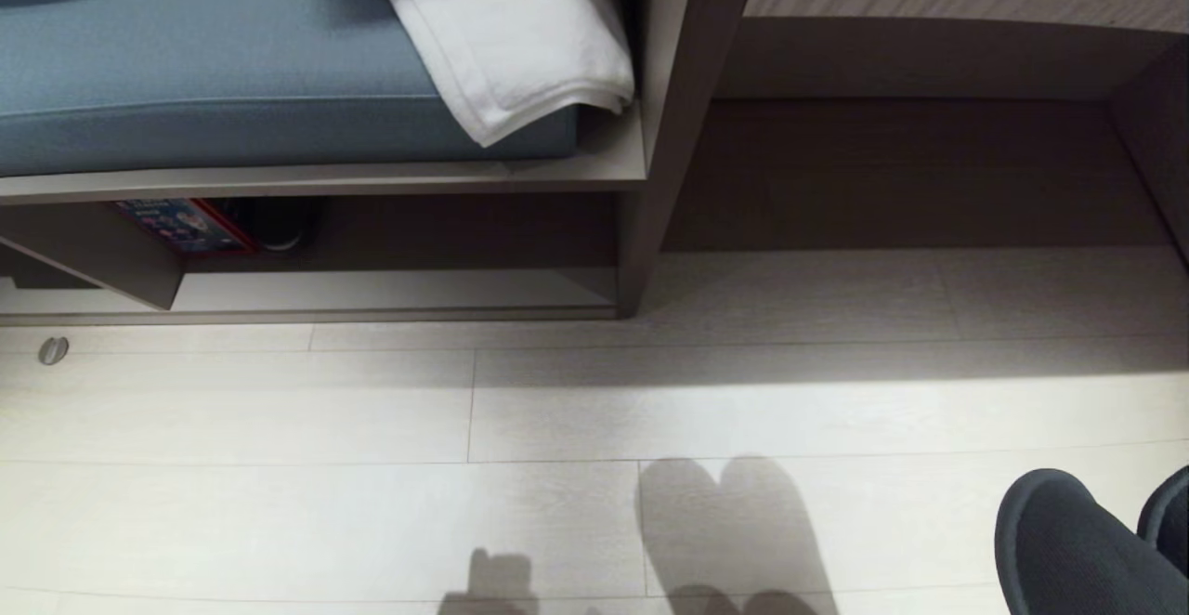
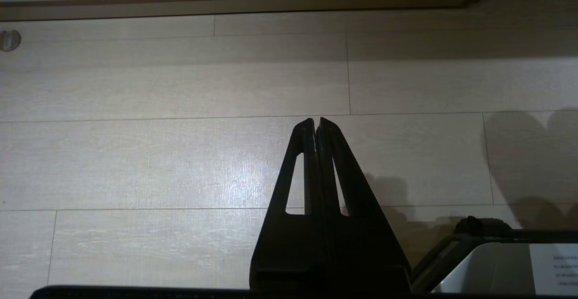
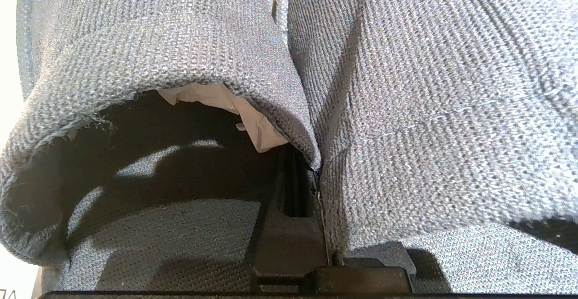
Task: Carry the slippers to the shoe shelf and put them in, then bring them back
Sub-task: Place the slippers into the shoe cabinet
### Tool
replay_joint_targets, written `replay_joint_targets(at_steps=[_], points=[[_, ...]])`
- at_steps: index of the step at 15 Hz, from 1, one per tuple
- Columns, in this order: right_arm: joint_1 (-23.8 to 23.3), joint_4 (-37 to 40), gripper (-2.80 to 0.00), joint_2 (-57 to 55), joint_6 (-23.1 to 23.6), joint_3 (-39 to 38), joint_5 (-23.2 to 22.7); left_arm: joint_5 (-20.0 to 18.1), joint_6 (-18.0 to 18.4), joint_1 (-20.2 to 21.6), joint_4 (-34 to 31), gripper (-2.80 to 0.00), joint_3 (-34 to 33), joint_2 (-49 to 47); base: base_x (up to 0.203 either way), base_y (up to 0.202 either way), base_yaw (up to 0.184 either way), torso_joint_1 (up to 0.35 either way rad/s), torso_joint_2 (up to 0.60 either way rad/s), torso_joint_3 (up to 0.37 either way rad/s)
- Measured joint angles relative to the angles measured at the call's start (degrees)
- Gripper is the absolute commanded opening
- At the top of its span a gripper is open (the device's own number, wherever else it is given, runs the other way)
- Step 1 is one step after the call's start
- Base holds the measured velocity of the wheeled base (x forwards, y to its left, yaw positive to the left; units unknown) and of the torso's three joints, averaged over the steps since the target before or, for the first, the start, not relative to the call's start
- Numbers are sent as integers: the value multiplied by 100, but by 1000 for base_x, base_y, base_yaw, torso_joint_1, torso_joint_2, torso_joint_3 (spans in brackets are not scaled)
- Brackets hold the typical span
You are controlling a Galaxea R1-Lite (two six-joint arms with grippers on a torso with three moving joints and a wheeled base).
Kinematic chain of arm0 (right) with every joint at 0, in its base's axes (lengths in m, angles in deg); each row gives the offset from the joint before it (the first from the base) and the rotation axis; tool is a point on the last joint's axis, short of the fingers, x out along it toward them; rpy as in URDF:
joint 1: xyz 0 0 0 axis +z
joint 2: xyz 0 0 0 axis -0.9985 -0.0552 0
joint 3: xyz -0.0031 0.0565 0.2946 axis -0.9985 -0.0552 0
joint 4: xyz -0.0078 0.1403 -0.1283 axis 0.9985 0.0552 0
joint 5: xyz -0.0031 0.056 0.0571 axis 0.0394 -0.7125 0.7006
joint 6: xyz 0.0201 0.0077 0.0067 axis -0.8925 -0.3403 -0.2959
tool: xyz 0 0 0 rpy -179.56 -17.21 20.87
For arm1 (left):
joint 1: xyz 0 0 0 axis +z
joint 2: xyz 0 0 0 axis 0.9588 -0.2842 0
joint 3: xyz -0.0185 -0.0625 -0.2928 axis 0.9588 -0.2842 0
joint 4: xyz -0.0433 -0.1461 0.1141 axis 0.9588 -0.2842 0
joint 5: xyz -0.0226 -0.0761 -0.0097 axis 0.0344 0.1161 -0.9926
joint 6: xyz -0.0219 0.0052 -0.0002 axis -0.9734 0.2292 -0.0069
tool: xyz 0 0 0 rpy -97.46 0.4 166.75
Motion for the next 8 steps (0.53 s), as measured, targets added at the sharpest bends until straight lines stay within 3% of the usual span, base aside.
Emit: replay_joint_targets(at_steps=[8], points=[[0,0,-280,0,0,0,2,2,0,0,1,-280,0,0,0,0,0,4,1,203]])
